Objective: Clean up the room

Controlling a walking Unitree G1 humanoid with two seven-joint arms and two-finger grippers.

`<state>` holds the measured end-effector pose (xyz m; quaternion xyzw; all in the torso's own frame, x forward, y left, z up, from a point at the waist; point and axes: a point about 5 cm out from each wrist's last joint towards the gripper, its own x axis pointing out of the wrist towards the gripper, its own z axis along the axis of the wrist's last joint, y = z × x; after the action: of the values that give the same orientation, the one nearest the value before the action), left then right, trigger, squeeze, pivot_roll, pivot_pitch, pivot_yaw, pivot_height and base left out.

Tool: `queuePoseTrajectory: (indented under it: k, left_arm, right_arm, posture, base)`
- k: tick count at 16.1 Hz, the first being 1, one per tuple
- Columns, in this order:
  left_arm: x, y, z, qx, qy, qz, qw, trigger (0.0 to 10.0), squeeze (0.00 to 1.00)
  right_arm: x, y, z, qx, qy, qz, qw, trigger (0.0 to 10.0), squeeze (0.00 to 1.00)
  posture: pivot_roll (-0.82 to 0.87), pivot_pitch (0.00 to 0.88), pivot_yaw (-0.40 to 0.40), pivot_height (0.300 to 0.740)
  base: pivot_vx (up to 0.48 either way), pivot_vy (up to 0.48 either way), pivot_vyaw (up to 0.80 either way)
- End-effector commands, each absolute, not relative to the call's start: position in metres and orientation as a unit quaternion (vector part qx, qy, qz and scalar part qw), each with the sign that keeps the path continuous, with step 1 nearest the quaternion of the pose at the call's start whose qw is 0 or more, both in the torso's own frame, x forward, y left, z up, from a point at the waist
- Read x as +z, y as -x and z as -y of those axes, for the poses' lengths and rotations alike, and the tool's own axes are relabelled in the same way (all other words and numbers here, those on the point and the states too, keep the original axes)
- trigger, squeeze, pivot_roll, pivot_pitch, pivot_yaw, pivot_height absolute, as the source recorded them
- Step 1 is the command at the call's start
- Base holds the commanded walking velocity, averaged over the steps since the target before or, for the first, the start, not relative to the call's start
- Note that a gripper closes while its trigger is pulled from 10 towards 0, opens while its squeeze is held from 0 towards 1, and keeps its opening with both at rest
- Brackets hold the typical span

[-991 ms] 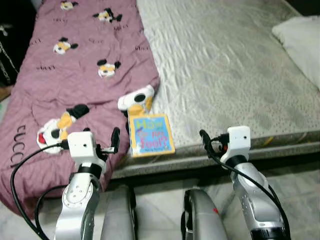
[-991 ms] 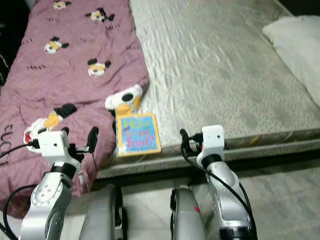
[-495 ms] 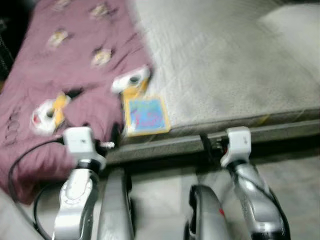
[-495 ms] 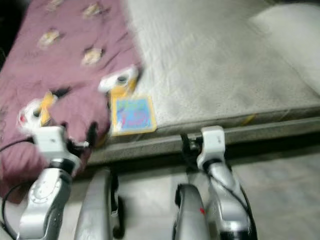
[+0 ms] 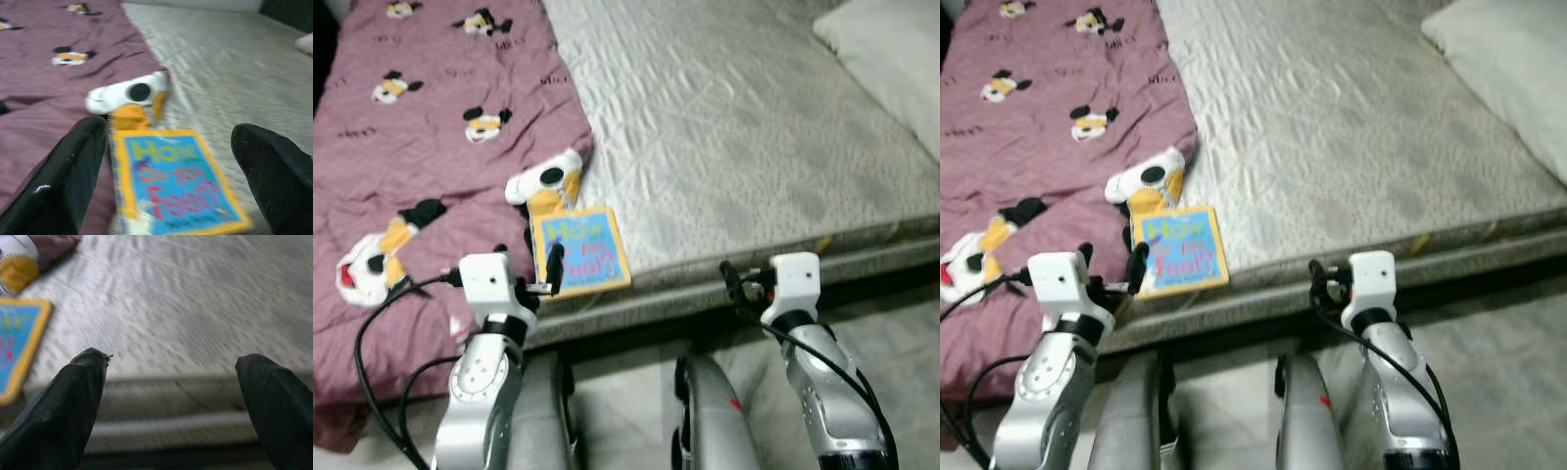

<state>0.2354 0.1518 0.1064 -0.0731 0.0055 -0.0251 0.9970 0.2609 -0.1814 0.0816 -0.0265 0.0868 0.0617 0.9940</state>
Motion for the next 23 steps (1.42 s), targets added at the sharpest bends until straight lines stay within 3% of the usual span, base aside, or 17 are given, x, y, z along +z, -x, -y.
queuePoseTrajectory:
  k: [1,8,13,16,23]
  left_arm:
    - [0.1022,-0.2324,-0.1641,-0.005,0.063,-0.017,0.998,10.0,0.00]
    - [0.0993,-0.2342,-0.1636,0.005,0.057,-0.030,0.998,10.0,0.00]
    - [0.0986,-0.2354,-0.1634,0.011,0.058,-0.033,0.998,10.0,0.00]
    - [0.0981,-0.2403,-0.1672,0.023,0.067,-0.035,0.997,10.0,0.00]
    - [0.0981,-0.2401,-0.1653,0.019,0.071,-0.035,0.997,10.0,0.00]
  right_arm:
    - [0.0846,-0.2626,0.1679,0.082,0.019,-0.078,0.993,10.0,0.00]
    - [0.0862,-0.2625,0.1676,0.089,0.027,-0.073,0.993,10.0,0.00]
    - [0.0847,-0.2621,0.1666,0.095,0.040,-0.076,0.992,10.0,0.00]
    - [0.0802,-0.2641,0.1695,0.089,0.032,-0.091,0.991,10.0,0.00]
    - [0.0794,-0.2623,0.1692,0.088,0.030,-0.096,0.991,10.0,0.00]
  posture:
    - [-0.03,0.170,0.048,0.580]
    - [-0.02,0.170,0.045,0.580]
    - [-0.03,0.163,0.044,0.580]
    - [-0.03,0.161,0.039,0.580]
    - [-0.03,0.176,0.042,0.580]
  base:
    - [0.379,0.000,0.00]
    - [0.000,0.000,0.00]
    - [0.000,0.000,0.80]
    - [0.000,0.000,0.00]
    - [0.000,0.475,0.00]
